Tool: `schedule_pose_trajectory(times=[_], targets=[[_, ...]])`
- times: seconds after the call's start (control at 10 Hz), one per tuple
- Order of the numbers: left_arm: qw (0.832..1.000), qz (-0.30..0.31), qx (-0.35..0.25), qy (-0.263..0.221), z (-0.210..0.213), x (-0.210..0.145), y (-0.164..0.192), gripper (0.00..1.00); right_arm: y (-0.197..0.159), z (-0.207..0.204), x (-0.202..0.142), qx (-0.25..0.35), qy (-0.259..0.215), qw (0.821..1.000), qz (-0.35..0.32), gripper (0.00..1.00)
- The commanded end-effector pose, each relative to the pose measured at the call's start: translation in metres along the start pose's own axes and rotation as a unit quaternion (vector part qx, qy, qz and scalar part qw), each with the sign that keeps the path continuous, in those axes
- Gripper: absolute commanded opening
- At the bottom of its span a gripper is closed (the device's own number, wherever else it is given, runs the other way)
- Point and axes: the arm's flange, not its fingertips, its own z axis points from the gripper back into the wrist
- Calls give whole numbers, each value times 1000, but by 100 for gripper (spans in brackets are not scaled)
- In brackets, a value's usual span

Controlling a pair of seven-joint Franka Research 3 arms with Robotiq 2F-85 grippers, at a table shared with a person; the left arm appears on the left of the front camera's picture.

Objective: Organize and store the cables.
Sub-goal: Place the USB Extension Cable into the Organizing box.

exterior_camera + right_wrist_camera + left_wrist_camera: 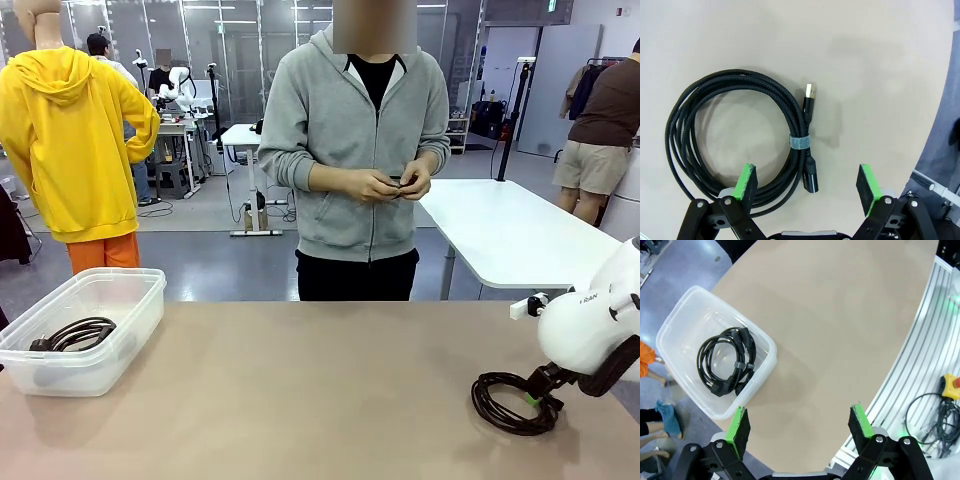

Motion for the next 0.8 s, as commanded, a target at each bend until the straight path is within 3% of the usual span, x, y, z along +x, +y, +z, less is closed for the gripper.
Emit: schedule_pose_trajectory(times=[0.0,0.3,0.4,0.6,0.7], targets=[[1000,6,3,4,-1,1,0,100,-1,-8,9,-2,2,1000,-21,100],[1000,6,3,4,-1,1,0,100,-3,-12,22,5,11,1000,-25,98],[1000,6,3,4,-1,1,0,100,-4,-14,27,-4,16,1000,-24,89],[1000,6,3,4,-1,1,0,100,-3,-15,33,6,29,999,-20,34],[1000,6,3,4,-1,1,0,100,-3,-16,34,8,33,999,-19,0]])
